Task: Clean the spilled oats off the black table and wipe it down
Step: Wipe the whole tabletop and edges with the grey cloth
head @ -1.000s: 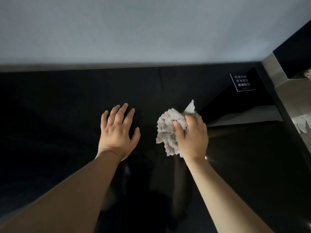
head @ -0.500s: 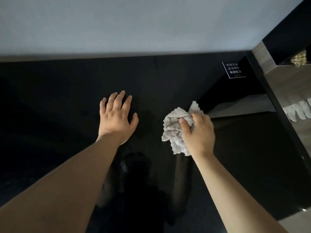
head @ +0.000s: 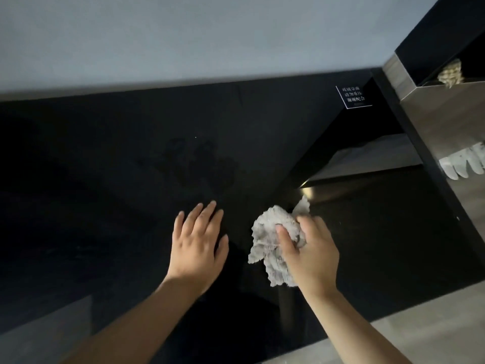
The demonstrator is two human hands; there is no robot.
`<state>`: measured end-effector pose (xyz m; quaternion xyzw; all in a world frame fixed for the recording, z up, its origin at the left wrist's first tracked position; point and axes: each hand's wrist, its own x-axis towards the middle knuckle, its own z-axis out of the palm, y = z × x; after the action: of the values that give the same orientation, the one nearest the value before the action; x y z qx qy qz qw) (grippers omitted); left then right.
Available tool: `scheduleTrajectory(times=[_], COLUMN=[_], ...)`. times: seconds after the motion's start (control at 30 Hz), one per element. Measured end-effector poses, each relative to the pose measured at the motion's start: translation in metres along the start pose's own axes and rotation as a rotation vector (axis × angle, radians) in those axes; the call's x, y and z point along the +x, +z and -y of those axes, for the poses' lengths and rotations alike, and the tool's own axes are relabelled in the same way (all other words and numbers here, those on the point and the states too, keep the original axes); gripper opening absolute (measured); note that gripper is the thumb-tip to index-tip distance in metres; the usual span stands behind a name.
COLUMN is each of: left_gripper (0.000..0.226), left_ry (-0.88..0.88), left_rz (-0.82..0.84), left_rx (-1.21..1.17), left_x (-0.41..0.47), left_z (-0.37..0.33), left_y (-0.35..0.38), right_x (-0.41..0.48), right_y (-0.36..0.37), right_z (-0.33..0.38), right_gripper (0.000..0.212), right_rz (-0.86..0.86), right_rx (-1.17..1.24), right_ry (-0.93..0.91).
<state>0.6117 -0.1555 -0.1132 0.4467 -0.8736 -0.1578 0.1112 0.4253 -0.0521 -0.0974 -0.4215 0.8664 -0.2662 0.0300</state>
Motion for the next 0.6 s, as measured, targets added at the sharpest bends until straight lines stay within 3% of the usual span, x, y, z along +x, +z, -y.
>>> scheduleTrajectory(times=[0.13, 0.3, 0.53, 0.6], left_gripper=[0.051, 0.052, 0.054, 0.054], left_ry=[-0.017, 0.002, -0.018, -0.021], left_rz=[0.032, 0.056, 0.053, 0.041], left_rx=[0.014, 0.078, 0.101, 0.102], left_x=[-0.035, -0.047, -0.049, -0.05], left_z=[-0.008, -0.009, -0.013, -0.013], left_y=[0.012, 0.024, 0.02, 0.022], right_x=[0.026, -0.017, -0.091, -0.088], right_y=[0.014, 0.012, -0.029, -0.034], right_z=[0.0, -0.014, -0.028, -0.031], right_gripper=[0.033, 0.026, 0.031, 0.029], right_rz=[-0.015, -0.016, 0.161, 0.139], right_rx=[-0.086, -0.193, -0.077, -0.03], right_ry=[0.018, -0.07, -0.068, -0.115])
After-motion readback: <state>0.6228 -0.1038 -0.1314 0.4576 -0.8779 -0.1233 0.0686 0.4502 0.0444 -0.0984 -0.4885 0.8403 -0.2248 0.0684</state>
